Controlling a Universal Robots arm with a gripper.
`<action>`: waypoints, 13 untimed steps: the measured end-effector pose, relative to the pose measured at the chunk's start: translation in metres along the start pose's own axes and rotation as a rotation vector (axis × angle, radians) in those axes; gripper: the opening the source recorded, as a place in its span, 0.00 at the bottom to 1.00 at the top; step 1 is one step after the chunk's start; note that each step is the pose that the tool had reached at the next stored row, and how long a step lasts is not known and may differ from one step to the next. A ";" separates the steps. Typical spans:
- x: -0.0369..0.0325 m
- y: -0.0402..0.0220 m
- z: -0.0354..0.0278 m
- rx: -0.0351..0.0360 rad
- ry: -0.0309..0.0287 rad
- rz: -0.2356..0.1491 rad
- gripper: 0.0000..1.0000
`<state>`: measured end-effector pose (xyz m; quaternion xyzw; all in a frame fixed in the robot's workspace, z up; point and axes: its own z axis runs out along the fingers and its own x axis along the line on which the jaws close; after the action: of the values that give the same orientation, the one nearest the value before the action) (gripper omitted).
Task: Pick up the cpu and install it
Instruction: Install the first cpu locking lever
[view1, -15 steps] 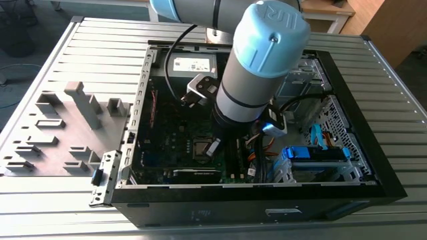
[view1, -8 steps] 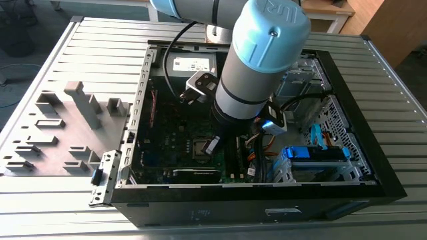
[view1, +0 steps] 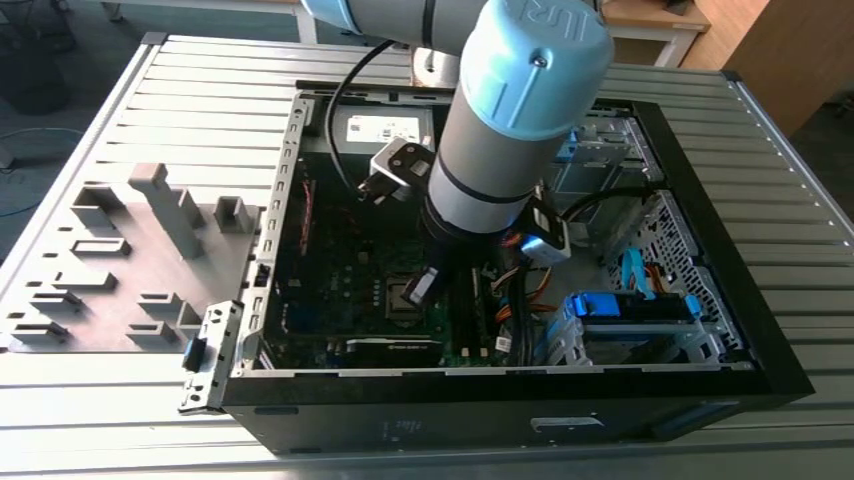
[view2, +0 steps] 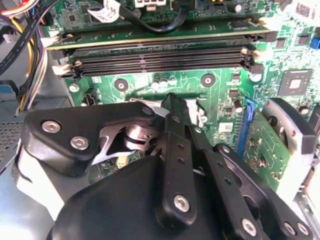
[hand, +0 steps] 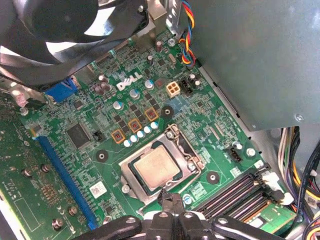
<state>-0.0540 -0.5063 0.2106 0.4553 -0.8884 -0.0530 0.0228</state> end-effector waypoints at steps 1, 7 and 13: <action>0.0005 0.0008 0.0001 0.0003 -0.0001 0.000 0.11; 0.0031 0.0042 0.0011 0.0037 -0.0026 0.000 0.11; 0.0039 0.0027 0.0076 0.0079 -0.0056 0.001 0.11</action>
<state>-0.0592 -0.5074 0.2033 0.4550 -0.8889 -0.0507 0.0185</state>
